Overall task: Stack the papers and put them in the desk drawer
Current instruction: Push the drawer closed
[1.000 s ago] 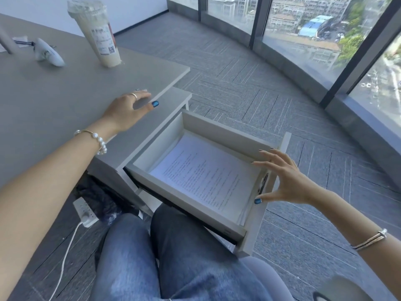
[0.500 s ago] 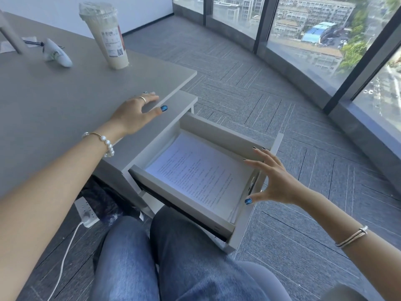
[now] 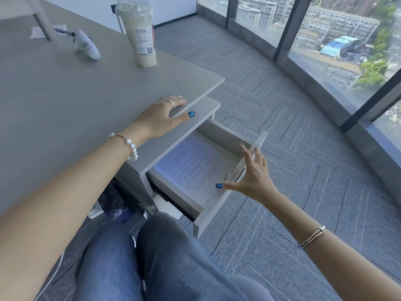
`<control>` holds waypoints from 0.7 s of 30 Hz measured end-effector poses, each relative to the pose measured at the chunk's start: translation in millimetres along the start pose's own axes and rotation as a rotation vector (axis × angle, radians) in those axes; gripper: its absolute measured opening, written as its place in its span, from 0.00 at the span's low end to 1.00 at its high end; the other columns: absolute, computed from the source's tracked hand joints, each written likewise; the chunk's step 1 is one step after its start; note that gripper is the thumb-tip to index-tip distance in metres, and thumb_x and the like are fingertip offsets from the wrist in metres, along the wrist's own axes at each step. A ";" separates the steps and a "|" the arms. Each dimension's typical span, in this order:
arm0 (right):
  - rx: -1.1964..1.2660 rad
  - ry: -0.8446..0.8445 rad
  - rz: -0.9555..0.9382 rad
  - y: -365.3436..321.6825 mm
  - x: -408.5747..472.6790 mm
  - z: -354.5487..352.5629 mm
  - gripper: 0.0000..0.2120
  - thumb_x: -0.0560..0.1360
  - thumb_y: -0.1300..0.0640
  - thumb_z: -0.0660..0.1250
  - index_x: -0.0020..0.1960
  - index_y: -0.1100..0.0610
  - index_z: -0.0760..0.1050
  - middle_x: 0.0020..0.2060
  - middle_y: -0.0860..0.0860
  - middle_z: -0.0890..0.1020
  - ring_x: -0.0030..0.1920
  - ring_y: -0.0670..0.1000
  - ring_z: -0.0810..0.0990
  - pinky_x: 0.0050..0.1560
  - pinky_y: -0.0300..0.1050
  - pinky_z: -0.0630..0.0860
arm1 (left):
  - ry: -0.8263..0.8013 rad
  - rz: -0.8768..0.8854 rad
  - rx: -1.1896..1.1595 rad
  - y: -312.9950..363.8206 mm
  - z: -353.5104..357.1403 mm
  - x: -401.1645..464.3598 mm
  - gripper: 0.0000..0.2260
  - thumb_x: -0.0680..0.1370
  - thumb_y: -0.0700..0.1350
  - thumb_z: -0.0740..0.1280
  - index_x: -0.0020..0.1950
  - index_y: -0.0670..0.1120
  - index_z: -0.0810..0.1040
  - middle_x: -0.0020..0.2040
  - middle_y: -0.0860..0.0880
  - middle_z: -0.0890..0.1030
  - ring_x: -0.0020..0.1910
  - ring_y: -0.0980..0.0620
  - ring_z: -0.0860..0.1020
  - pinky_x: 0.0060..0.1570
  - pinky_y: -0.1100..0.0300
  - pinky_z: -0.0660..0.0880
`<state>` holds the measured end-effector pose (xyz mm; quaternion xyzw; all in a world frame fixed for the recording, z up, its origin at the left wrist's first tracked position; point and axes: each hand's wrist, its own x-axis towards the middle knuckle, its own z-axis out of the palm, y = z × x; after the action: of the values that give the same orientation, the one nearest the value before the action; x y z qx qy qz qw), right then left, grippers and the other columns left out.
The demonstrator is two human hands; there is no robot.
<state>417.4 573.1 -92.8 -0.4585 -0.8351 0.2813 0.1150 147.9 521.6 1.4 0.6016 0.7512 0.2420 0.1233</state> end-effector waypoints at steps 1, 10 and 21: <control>0.028 0.002 0.013 -6.0 3.4 4.5 0.61 0.52 0.30 0.72 0.75 0.44 0.43 0.76 0.62 0.44 0.76 0.61 0.43 0.72 0.62 0.50 | -0.003 -0.002 -0.001 -0.3 -0.3 0.1 0.28 0.75 0.60 0.60 0.70 0.47 0.67 0.75 0.52 0.64 0.74 0.57 0.57 0.71 0.60 0.52; 0.171 -0.019 -0.041 -46.7 31.5 36.6 0.60 0.53 0.26 0.63 0.75 0.52 0.45 0.75 0.64 0.51 0.76 0.60 0.48 0.69 0.62 0.63 | -0.030 -0.001 -0.022 -0.2 -1.6 0.8 0.28 0.75 0.61 0.59 0.71 0.47 0.66 0.75 0.50 0.63 0.75 0.56 0.56 0.71 0.61 0.51; 0.118 -0.019 -0.132 -70.1 71.4 64.8 0.62 0.59 0.40 0.76 0.76 0.54 0.37 0.76 0.62 0.47 0.77 0.58 0.47 0.69 0.57 0.61 | -0.025 -0.042 -0.169 -0.8 -5.2 2.3 0.25 0.77 0.61 0.54 0.69 0.48 0.69 0.73 0.49 0.68 0.74 0.56 0.60 0.72 0.59 0.54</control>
<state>299.6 579.2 -109.9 -0.3922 -0.8465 0.3262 0.1522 144.2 522.6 5.7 0.5762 0.7390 0.2943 0.1880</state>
